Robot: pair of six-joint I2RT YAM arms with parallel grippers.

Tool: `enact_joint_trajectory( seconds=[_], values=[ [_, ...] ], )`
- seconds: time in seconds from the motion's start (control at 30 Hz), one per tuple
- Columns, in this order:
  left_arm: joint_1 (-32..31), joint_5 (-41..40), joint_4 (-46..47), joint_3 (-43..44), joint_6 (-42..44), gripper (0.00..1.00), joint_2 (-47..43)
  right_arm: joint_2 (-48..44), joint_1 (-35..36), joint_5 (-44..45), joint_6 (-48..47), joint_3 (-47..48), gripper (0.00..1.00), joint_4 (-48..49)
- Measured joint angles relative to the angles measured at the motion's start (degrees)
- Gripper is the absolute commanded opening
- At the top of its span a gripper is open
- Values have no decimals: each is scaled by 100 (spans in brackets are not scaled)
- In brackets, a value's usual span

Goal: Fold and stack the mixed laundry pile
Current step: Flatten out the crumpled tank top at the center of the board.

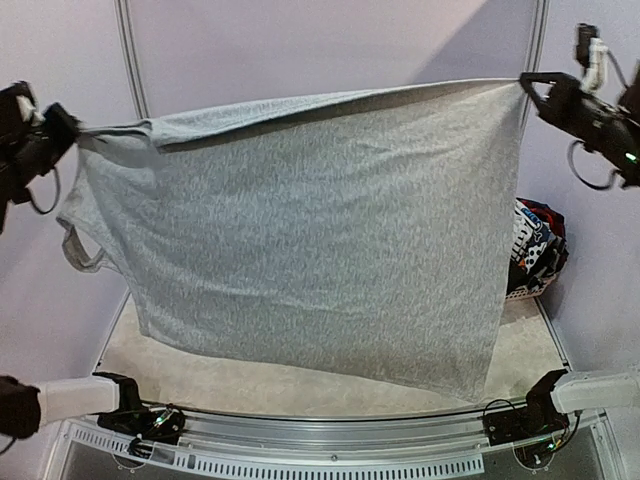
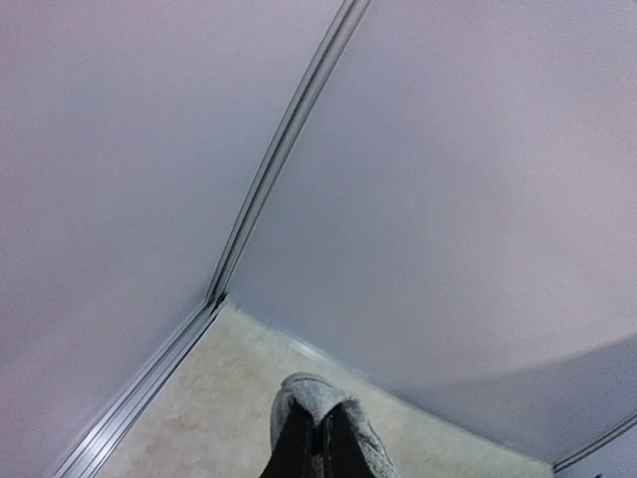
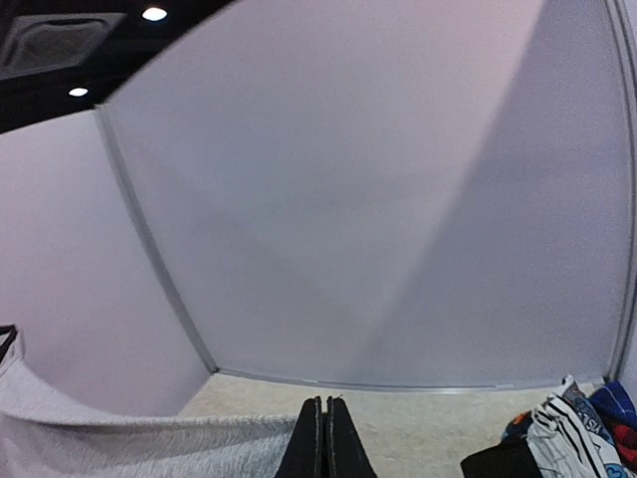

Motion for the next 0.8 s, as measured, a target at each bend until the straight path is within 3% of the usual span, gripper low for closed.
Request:
enact_joint_trajectory(
  seconds=[0.07,0.13,0.17,0.23,0.27,0.3,0.47,0.8],
  values=[
    [0,-42,37,-343,-2,3,763,953,-22,566,109,240,0,2],
    [13,-9,175,-870,-11,28,1436,1908,-85,944,264,260,7,-52],
    [28,57,273,-1246,-46,45,1803,2334,-114,1049,334,234,20,-81],
    [68,282,570,-2111,-68,74,2402,3320,-195,1207,525,72,57,-127],
    [85,363,678,-2465,-85,89,2577,3751,-236,1237,608,-66,68,-153],
    [103,446,765,-2872,-109,97,2734,4118,-273,1231,671,-234,75,-175],
    [136,540,929,-3646,-129,99,2765,4909,-387,992,778,-616,84,-426],
    [-20,577,1989,-4041,-52,85,2284,4459,-286,28,782,-890,88,463]
  ],
)
